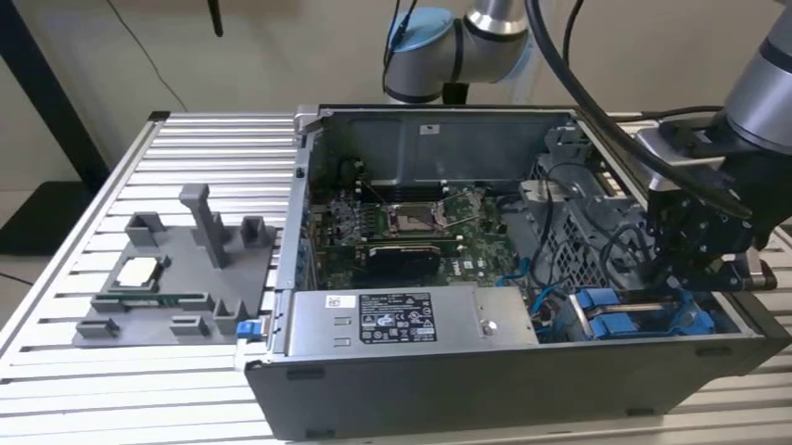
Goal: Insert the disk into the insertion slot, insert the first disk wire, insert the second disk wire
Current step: 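Insert the first disk wire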
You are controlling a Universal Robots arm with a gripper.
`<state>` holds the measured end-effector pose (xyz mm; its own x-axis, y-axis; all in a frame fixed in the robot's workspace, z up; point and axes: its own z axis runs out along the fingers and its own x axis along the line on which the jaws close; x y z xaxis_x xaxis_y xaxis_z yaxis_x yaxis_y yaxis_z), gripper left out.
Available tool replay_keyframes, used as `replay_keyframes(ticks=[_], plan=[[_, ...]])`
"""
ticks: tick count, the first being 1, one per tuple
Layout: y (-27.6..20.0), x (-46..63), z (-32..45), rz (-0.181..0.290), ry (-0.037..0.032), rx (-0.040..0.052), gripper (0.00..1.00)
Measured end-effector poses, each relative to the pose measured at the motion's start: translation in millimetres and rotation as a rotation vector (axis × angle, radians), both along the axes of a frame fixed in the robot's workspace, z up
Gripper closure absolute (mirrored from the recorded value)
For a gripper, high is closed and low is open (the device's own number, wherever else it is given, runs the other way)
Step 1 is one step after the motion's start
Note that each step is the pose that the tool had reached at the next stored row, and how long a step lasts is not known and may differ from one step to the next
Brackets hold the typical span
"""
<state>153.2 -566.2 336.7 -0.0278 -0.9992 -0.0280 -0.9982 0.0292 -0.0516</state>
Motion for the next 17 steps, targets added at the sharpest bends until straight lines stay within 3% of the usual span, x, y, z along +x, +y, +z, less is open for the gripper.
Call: replay_keyframes(ticks=[8, 9, 12, 17], plan=[[0.4, 0.0, -6.0, 0.0, -0.0006, -0.0011, 0.8], [0.4, 0.0, -5.9, 0.0, -0.0006, -0.0014, 0.73], [0.4, -0.1, 2.2, 0.0, 0.0004, -0.0007, 0.73], [0.4, 0.0, 25.1, 0.0, 0.001, -0.001, 0.73]])
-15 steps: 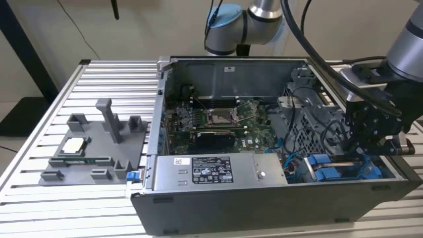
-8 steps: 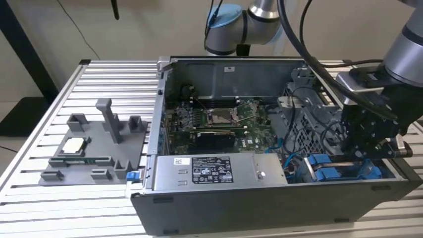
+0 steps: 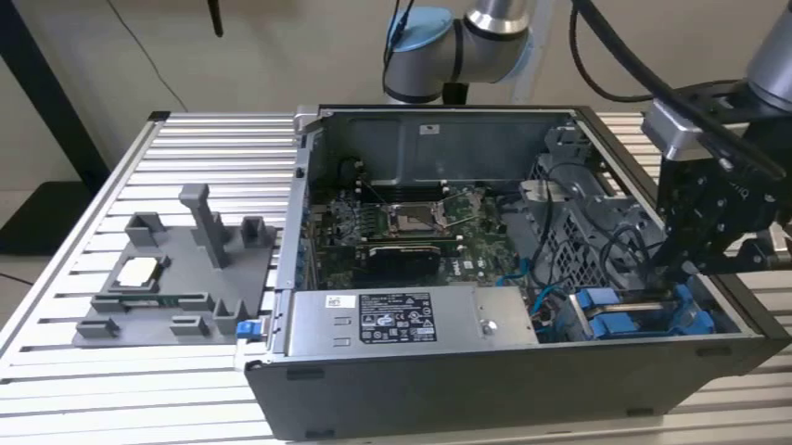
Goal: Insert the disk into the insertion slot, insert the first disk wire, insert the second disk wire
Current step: 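Insert the first disk wire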
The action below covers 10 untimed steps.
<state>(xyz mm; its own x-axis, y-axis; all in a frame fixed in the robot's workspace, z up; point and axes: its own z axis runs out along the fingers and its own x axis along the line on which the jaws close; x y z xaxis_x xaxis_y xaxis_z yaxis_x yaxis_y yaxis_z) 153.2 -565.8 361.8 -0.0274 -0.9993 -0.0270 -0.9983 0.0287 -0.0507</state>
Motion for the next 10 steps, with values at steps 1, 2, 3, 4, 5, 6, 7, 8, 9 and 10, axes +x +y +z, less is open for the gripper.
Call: replay_keyframes(ticks=[1, 2, 3, 4, 5, 6, 7, 8, 9, 10], plan=[[0.0, 0.0, 4.4, 0.0, 0.0, 0.0003, 0.73], [0.0, 0.0, 8.5, 0.0, 0.0, 0.0003, 0.73], [0.0, 0.0, 11.7, 0.0, -0.0001, 0.0005, 0.73], [0.1, 0.1, 13.4, -0.001, -0.0007, 0.0014, 0.73], [0.1, 0.1, 14.5, -0.001, -0.0014, 0.0027, 0.73], [0.1, 0.3, 15.0, -0.002, -0.0023, 0.0051, 0.73], [0.1, 0.8, 15.1, -0.003, -0.0034, 0.0082, 0.73], [0.1, 2.0, 15.2, -0.003, -0.0045, 0.0134, 0.73], [0.1, 3.4, 15.2, -0.004, -0.0048, 0.0192, 0.73], [0.1, 5.3, 15.2, -0.005, -0.0049, 0.0255, 0.73]])
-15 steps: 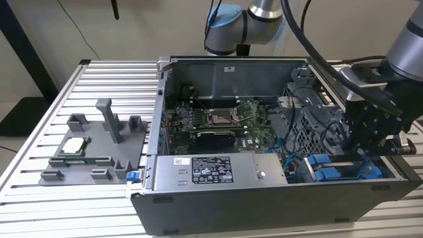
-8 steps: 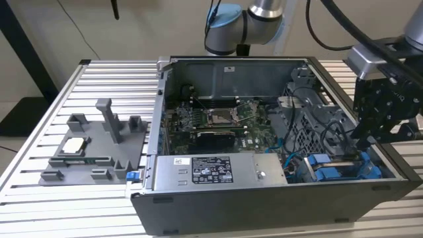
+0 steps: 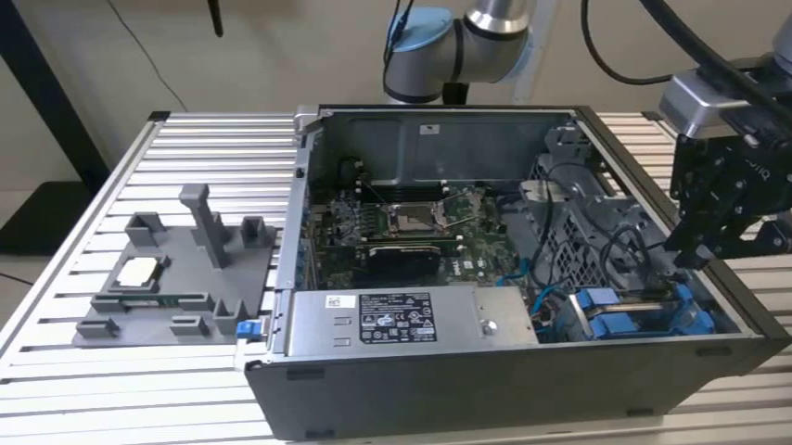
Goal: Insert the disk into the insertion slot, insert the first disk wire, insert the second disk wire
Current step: 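Insert the first disk wire, then insert the second disk wire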
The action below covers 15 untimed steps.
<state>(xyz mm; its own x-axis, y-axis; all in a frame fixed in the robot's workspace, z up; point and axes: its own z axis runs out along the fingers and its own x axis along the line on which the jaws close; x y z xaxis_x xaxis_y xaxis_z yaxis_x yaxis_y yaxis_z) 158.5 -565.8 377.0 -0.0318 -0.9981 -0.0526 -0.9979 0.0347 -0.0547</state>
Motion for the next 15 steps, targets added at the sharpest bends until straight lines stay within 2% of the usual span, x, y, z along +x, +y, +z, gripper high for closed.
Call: replay_keyframes(ticks=[3, 5, 15], plan=[[0.0, 7.7, -0.2, -0.002, 0.0, 0.0135, 0.73], [0.0, 13.2, -0.6, -0.003, 0.0, 0.0177, 0.73], [-2.4, 23.3, -10.9, -0.021, -0.0002, 0.0189, 0.73]])
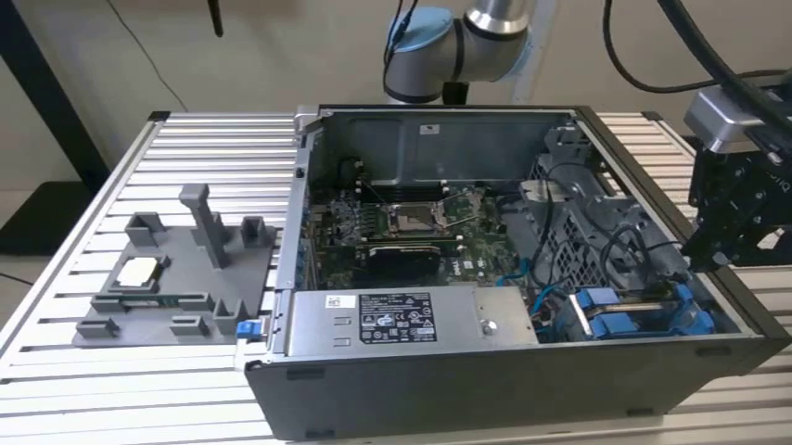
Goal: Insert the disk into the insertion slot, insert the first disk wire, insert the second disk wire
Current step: 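Insert the second disk wire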
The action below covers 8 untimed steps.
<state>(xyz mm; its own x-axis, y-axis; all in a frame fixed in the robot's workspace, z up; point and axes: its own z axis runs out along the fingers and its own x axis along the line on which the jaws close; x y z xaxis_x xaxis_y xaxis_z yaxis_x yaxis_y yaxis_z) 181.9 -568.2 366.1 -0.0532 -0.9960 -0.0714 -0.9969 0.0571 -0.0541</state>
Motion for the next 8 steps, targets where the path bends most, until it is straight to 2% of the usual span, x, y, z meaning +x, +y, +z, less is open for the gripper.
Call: replay_keyframes(ticks=[3, 6, 8], plan=[[-0.3, 2.7, -1.2, -0.003, 0.0024, 0.0004, 0.73], [-0.5, 3.5, -3.4, -0.007, 0.0147, 0.0004, 0.73], [-0.5, 3.7, -4.4, -0.011, 0.0261, 0.0001, 0.73]])
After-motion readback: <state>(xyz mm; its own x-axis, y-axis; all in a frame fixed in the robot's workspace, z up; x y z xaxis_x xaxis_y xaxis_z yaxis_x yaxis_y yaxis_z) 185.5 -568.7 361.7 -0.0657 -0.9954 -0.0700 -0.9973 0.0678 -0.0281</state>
